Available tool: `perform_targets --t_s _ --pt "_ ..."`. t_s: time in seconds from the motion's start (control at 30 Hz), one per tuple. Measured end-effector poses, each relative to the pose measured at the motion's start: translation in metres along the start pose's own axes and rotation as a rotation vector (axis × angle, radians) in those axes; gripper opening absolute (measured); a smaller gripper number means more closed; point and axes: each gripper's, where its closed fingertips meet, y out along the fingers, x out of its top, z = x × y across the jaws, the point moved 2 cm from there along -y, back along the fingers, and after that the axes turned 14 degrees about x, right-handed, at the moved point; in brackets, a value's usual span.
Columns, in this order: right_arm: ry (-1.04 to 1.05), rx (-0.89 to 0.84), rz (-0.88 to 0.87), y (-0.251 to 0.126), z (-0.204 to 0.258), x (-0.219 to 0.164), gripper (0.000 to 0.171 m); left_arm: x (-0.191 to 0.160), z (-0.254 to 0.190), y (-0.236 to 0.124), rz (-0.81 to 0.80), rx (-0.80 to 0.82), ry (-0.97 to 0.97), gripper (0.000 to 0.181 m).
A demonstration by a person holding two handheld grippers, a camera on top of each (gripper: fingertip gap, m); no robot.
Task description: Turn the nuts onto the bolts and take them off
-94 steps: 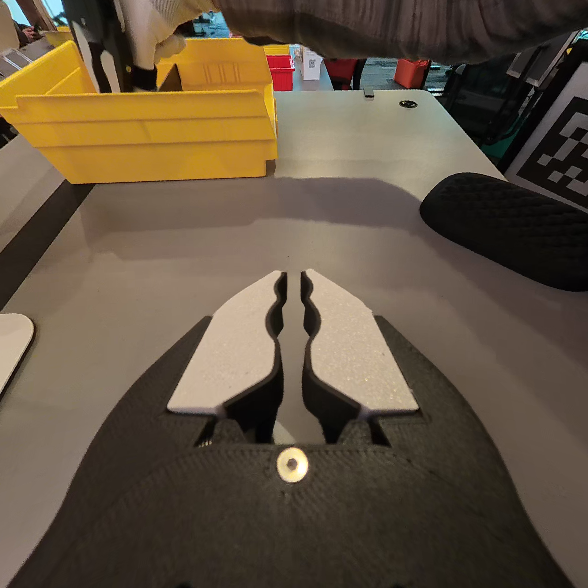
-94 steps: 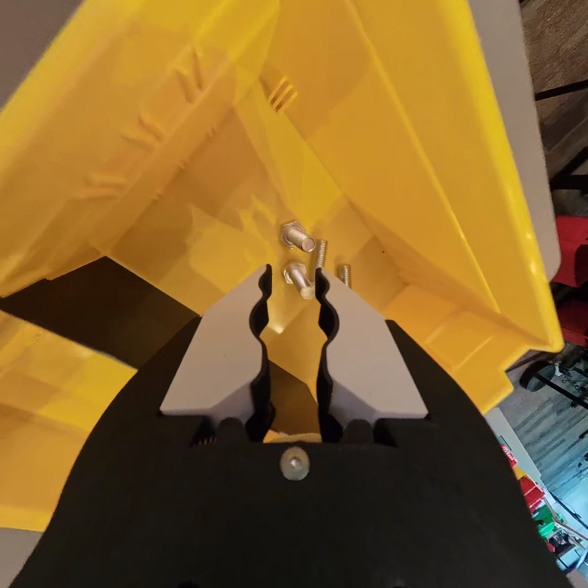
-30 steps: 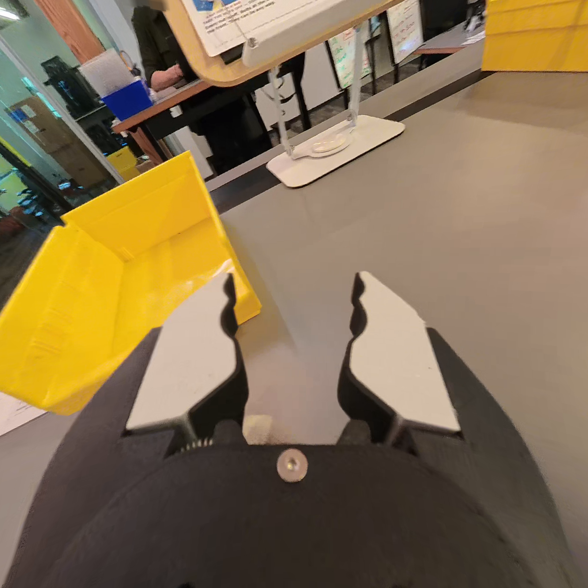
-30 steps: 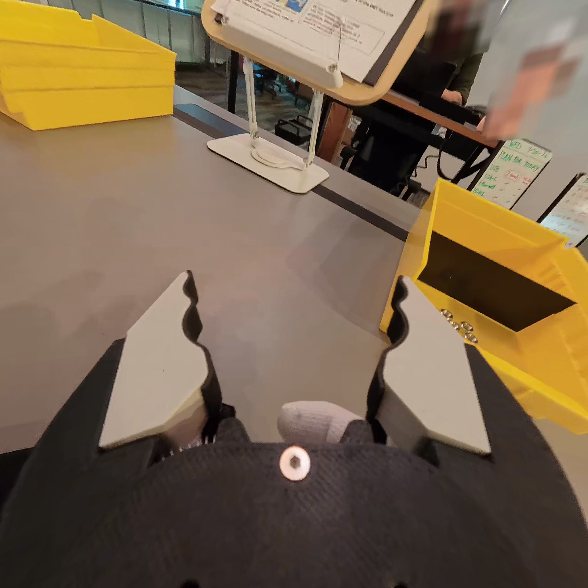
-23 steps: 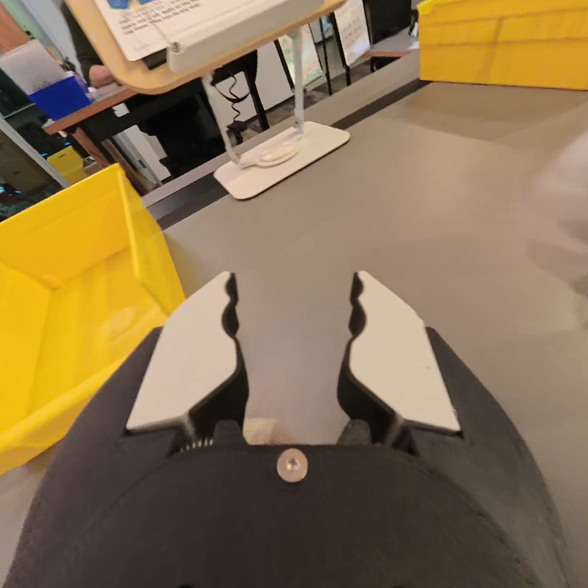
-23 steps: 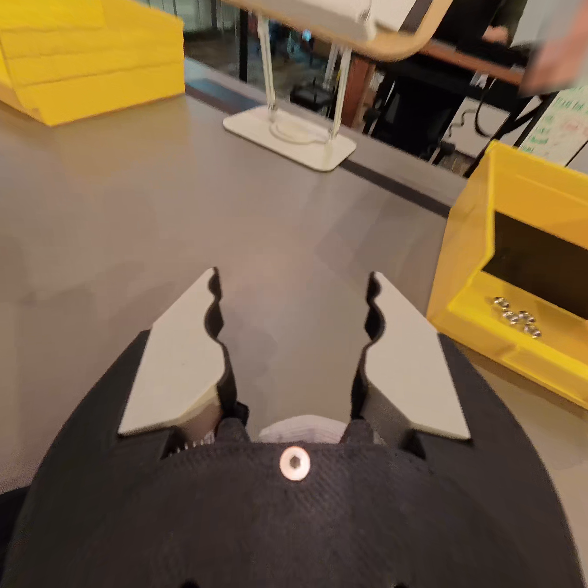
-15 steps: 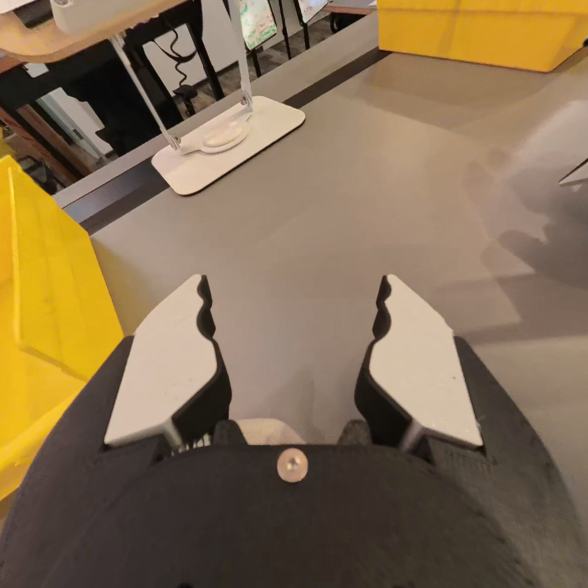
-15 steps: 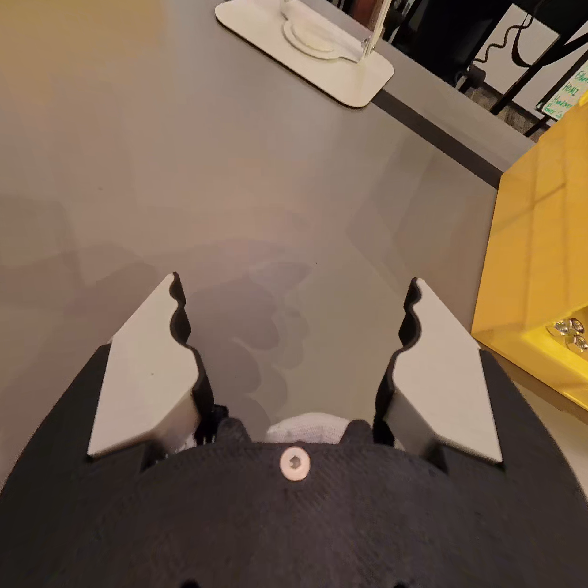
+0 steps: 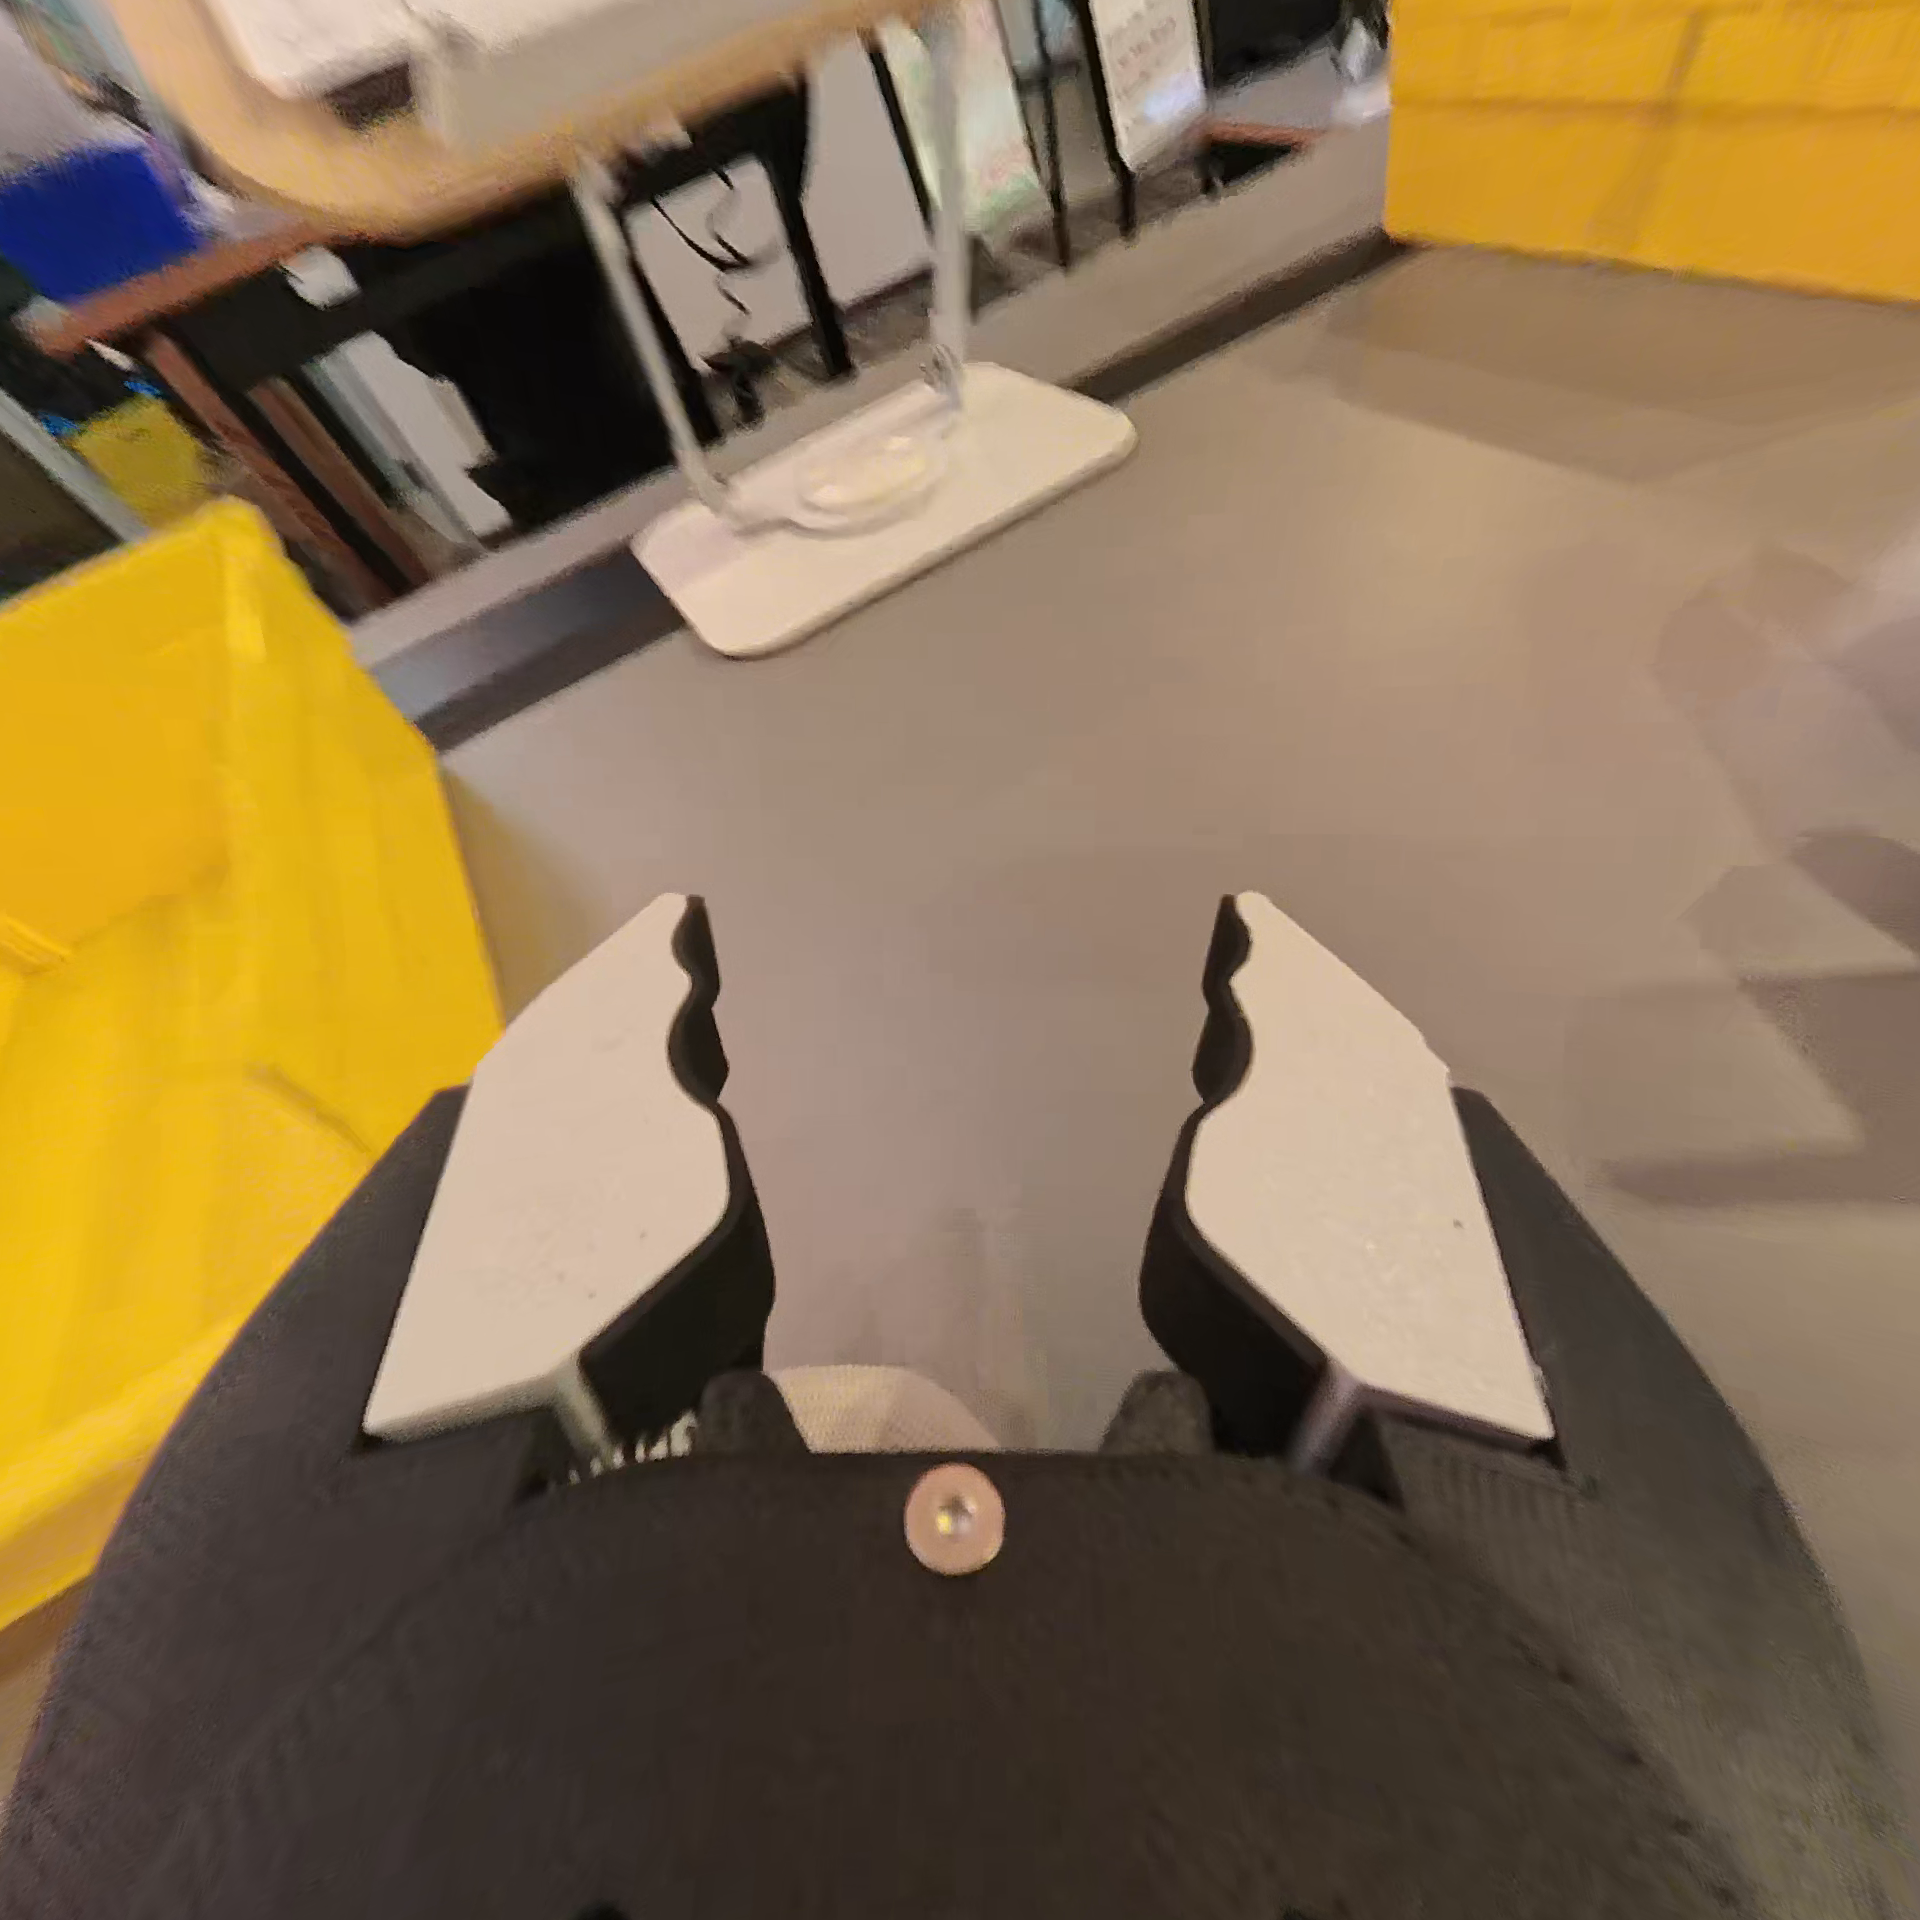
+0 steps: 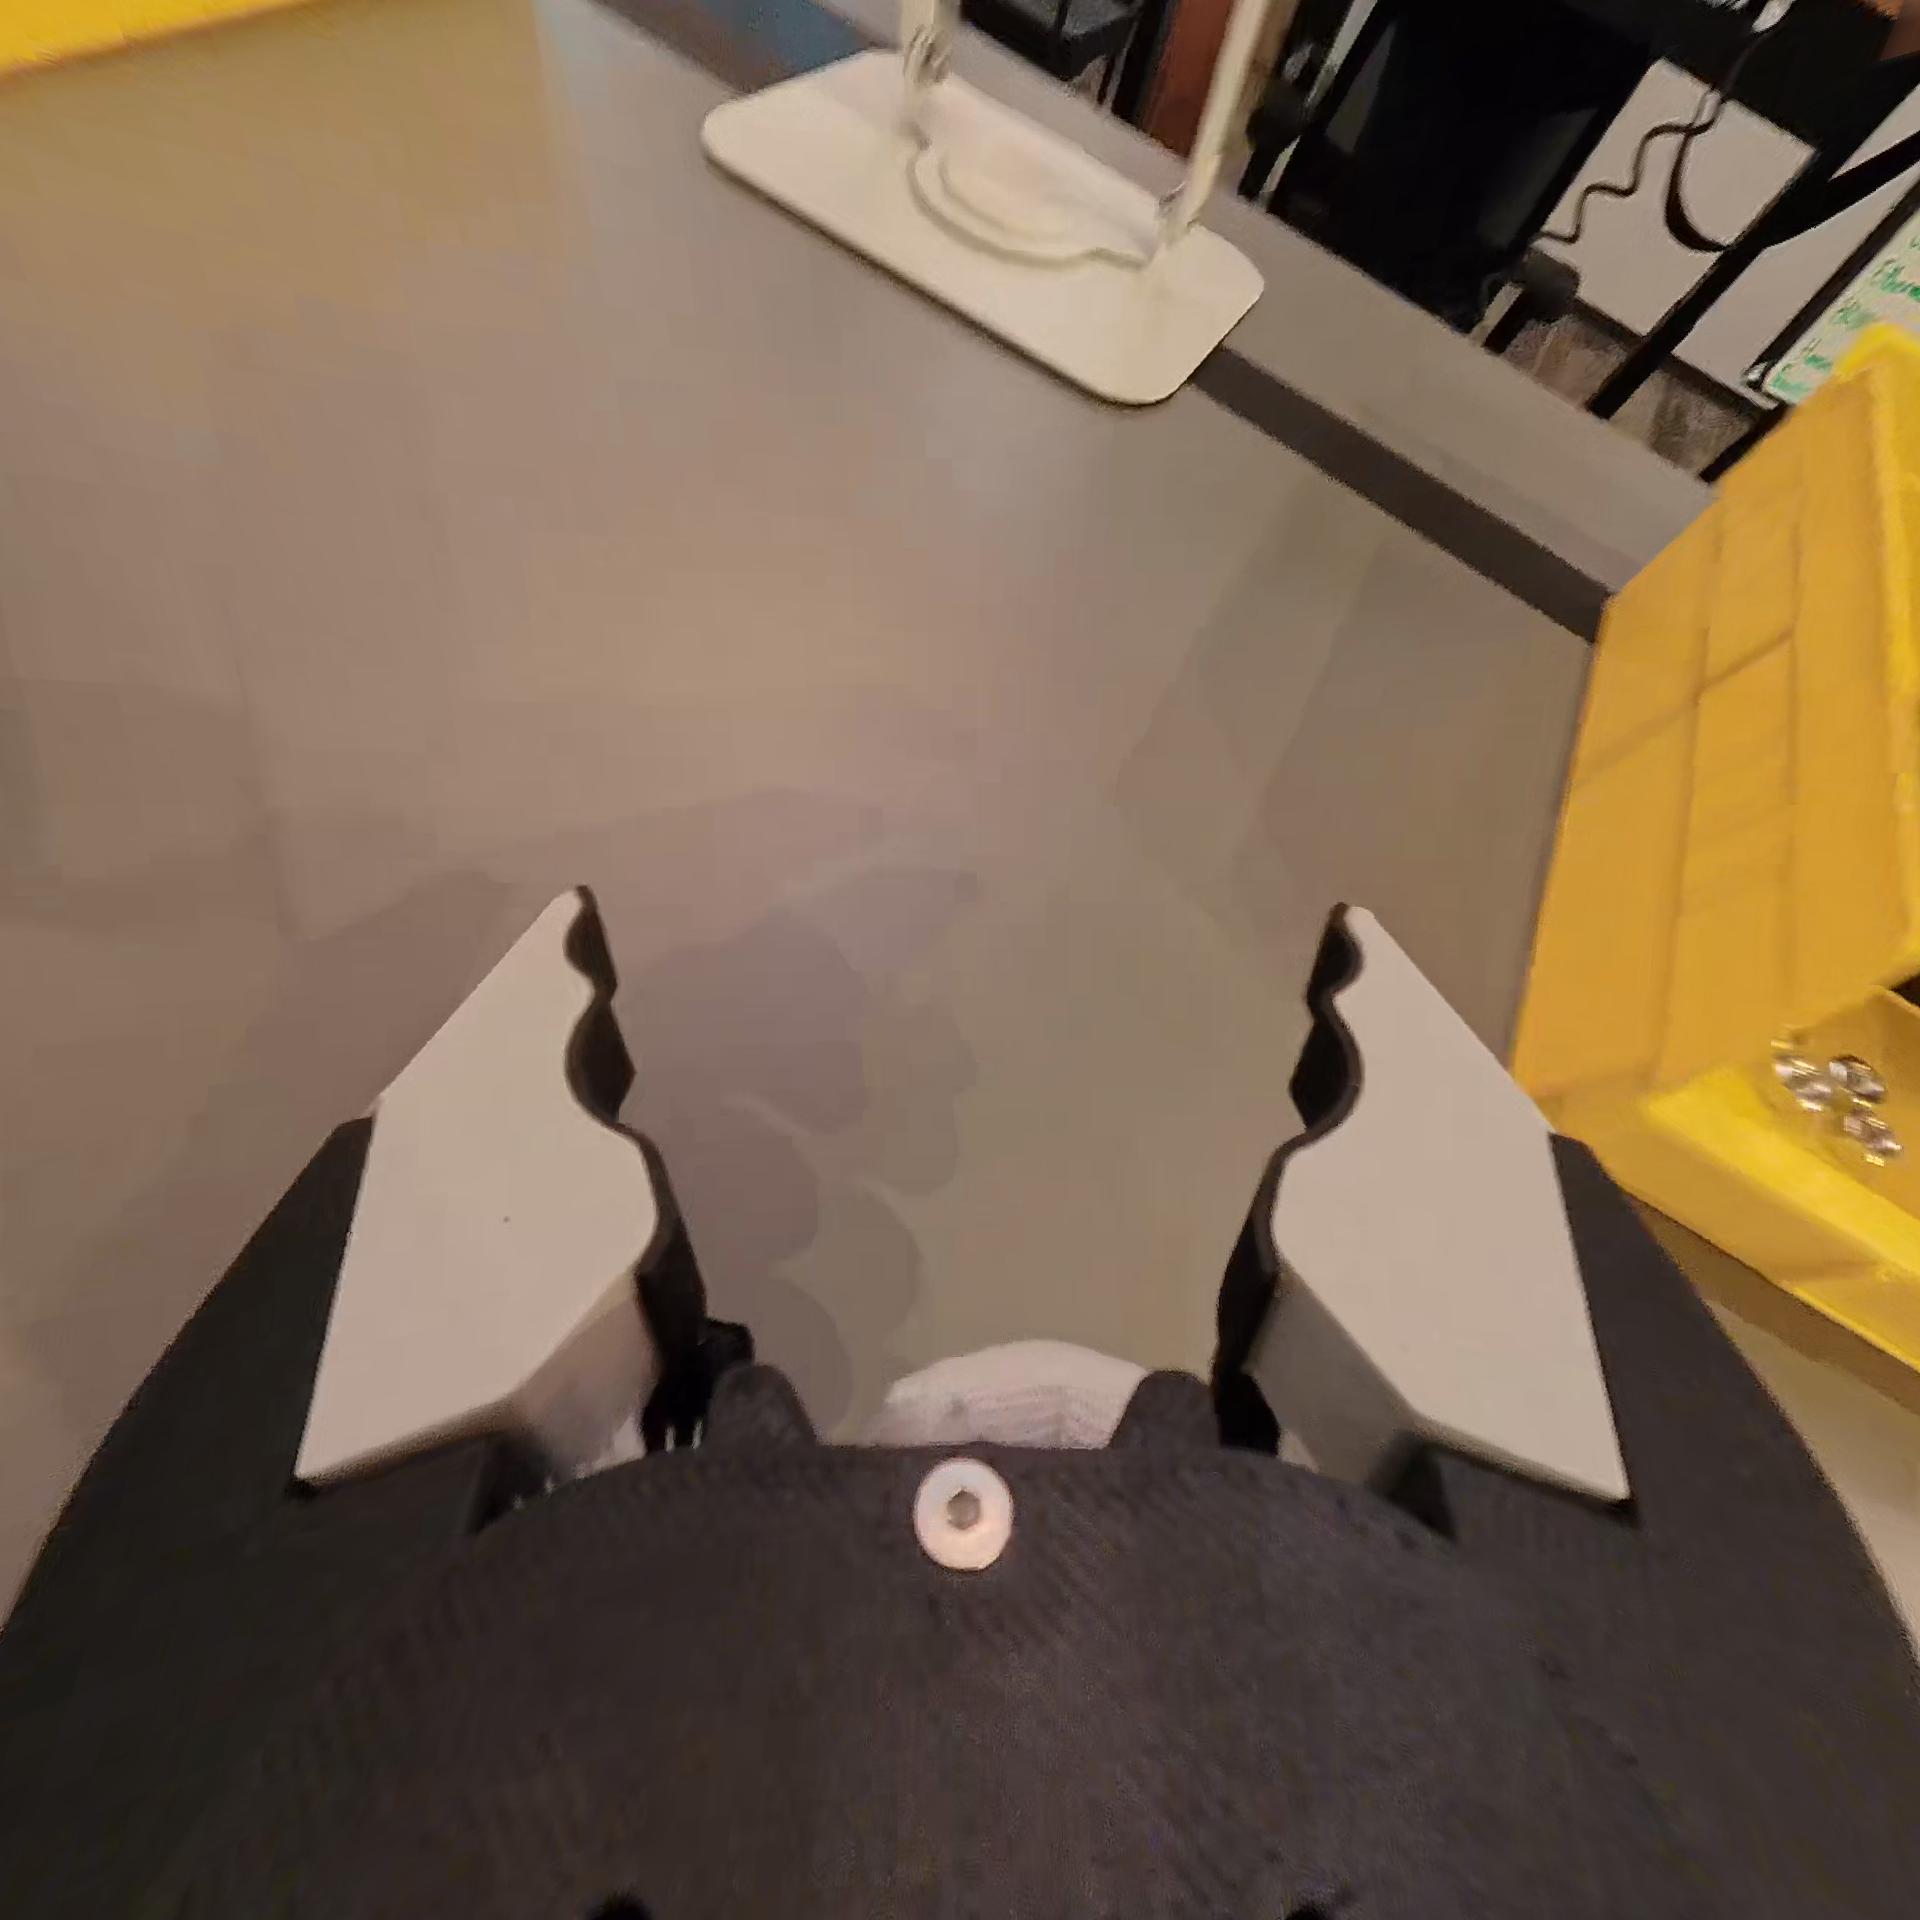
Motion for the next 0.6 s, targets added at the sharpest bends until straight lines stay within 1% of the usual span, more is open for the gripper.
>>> perform_targets --t_s 0.07,0.1,0.13,0.2,0.27,0.3,0.33,0.37,0.4,0.43,0.5,0.53,0.6 --pt "0.016 -0.069 -0.049 -0.026 -0.031 0.004 0.115 0.016 0.030 -0.008 -0.078 0.100 -0.059 0.085" --pt "0.027 -0.125 -0.072 -0.042 -0.053 0.004 0.105 0.020 0.047 -0.010 -0.092 0.142 -0.088 0.085" --pt "0.047 -0.181 -0.100 -0.059 -0.077 0.003 0.098 0.021 0.065 -0.011 -0.097 0.192 -0.109 0.085" --pt "0.104 -0.291 -0.149 -0.094 -0.128 -0.004 0.091 0.020 0.103 -0.015 -0.093 0.288 -0.132 0.086" --pt "0.146 -0.419 -0.190 -0.126 -0.180 -0.014 0.087 0.017 0.137 -0.018 -0.075 0.366 -0.144 0.087" --pt "0.167 -0.482 -0.201 -0.139 -0.206 -0.021 0.082 0.014 0.155 -0.021 -0.067 0.413 -0.141 0.088" --pt "0.189 -0.533 -0.206 -0.150 -0.229 -0.031 0.081 0.011 0.170 -0.022 -0.057 0.439 -0.164 0.089" --pt "0.221 -0.570 -0.202 -0.156 -0.251 -0.042 0.085 0.008 0.184 -0.023 -0.052 0.451 -0.225 0.092" --pt "0.256 -0.588 -0.195 -0.160 -0.270 -0.053 0.092 0.004 0.198 -0.024 -0.052 0.457 -0.303 0.095" --pt "0.289 -0.593 -0.189 -0.160 -0.286 -0.065 0.094 -0.002 0.211 -0.023 -0.041 0.456 -0.369 0.099" --pt "0.339 -0.573 -0.169 -0.155 -0.311 -0.086 0.090 -0.019 0.234 -0.018 0.006 0.475 -0.444 0.105" --pt "0.364 -0.547 -0.175 -0.150 -0.318 -0.093 0.089 -0.027 0.244 -0.016 0.024 0.498 -0.445 0.105" --pt "0.396 -0.508 -0.184 -0.141 -0.329 -0.103 0.084 -0.040 0.262 -0.014 0.058 0.566 -0.379 0.103"
